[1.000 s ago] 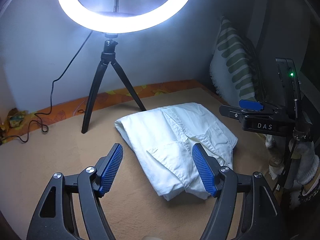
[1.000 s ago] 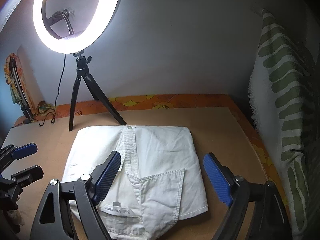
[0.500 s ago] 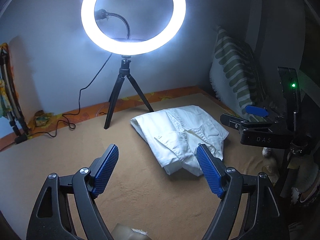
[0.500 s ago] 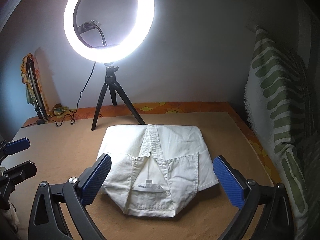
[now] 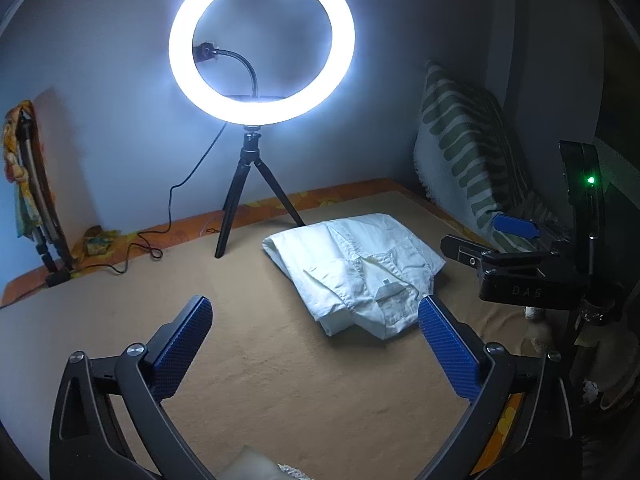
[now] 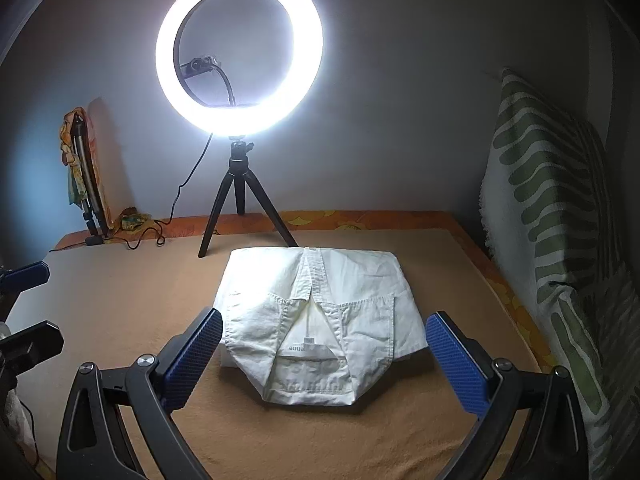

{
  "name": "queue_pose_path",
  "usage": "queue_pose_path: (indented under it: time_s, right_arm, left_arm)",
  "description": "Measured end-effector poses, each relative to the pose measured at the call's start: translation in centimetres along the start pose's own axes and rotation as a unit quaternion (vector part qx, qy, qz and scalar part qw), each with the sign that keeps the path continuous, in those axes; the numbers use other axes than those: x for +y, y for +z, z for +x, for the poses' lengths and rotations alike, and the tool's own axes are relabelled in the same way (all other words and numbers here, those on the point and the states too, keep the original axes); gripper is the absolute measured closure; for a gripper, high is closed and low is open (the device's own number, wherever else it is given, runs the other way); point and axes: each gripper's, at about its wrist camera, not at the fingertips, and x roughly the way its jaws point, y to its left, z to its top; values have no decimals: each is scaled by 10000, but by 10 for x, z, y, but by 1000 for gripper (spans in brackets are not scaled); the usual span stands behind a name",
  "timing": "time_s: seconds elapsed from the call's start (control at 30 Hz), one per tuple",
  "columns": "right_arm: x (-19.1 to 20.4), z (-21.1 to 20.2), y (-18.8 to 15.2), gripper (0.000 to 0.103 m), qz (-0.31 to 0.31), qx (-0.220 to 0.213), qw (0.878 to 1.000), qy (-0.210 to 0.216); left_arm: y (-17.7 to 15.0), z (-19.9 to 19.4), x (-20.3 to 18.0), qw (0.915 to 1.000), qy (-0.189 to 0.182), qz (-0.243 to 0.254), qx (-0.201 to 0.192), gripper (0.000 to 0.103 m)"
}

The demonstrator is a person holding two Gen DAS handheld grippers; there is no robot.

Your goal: Fold small clothes

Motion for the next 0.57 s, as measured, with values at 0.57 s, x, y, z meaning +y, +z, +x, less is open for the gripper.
queue_pose_path:
  time_s: [0.57]
  right_arm:
    - [-7, 0, -6, 0, 149, 44, 9999, -13]
  left_arm:
    - [-4, -5, -8, 10000, -65, 29, -51, 1]
